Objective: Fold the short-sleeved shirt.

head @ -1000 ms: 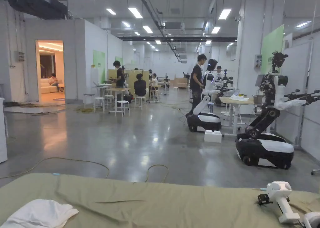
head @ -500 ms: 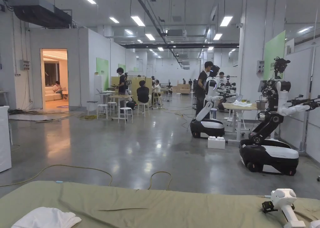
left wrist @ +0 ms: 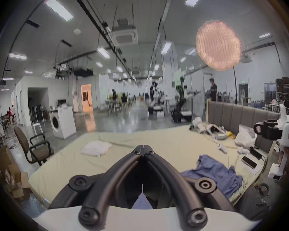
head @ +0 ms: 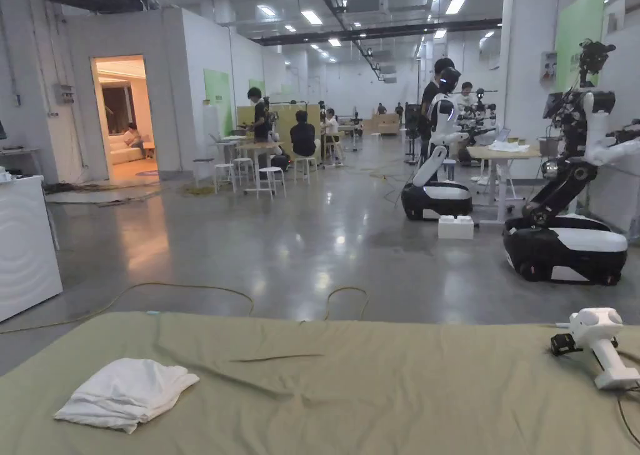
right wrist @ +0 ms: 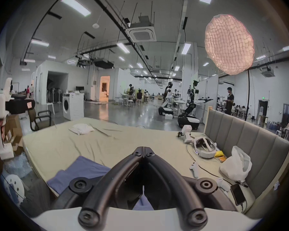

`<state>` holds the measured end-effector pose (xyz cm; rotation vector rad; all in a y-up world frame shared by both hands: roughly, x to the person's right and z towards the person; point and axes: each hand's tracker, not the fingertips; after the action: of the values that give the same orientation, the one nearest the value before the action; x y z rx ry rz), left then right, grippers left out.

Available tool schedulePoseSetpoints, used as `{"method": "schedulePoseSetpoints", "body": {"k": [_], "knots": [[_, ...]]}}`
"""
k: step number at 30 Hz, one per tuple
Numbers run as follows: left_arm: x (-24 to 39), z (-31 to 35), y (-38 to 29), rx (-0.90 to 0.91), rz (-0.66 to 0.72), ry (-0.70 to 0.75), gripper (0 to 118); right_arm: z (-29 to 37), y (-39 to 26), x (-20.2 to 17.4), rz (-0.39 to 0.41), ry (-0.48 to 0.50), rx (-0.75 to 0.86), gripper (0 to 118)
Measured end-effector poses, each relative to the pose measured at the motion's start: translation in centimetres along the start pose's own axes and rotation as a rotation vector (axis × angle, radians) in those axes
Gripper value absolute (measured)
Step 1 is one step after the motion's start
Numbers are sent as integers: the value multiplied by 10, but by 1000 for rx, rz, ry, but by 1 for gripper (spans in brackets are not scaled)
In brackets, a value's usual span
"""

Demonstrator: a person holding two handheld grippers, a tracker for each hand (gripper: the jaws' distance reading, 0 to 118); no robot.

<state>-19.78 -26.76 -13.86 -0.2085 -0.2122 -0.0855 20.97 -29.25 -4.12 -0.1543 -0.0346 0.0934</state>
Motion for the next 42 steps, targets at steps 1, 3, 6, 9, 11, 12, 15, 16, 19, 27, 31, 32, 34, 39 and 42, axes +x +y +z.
{"method": "schedulePoseSetpoints", "body": {"k": [1,3,6,9,11,12,15,16,19,27,31,32,34,39,42], "knots": [[-5,-12,-4,-40,26,-16,0,-1,-4,1,-5,4,-13,0],[-19,-51,-21,-89,116,-95,0,-5,-16,7,-59,24,-56,0],[-33,-118,-49,-173,168,-157,39,-13,-29,16,-116,31,-105,0],[-40,-200,-85,-318,155,-131,79,-18,-42,24,-146,17,-142,0],[-47,-255,-114,-446,219,-132,79,-22,-51,28,-157,-1,-181,0],[-47,-276,-128,-500,242,-125,79,-23,-54,30,-157,-11,-196,0],[-53,-339,-177,-688,151,19,78,-22,-66,37,-157,-44,-245,0],[-51,-348,-187,-735,140,22,76,-19,-68,39,-155,-58,-257,0],[-56,-365,-211,-820,223,47,64,-10,-76,45,-146,-100,-303,0],[-39,-377,-225,-850,96,55,11,-27,-94,57,-190,-120,-393,0],[-48,-390,-230,-919,146,59,9,-68,-88,71,-207,-70,-414,0],[-54,-395,-233,-930,149,57,9,-87,-85,79,-203,-50,-425,1],[-55,-399,-232,-953,104,41,9,-131,-85,99,-216,3,-474,46],[-52,-396,-228,-977,61,37,9,-250,-111,134,-240,56,-698,83],[-52,-398,-227,-997,51,23,9,-315,-146,151,-268,4,-849,84]]}}
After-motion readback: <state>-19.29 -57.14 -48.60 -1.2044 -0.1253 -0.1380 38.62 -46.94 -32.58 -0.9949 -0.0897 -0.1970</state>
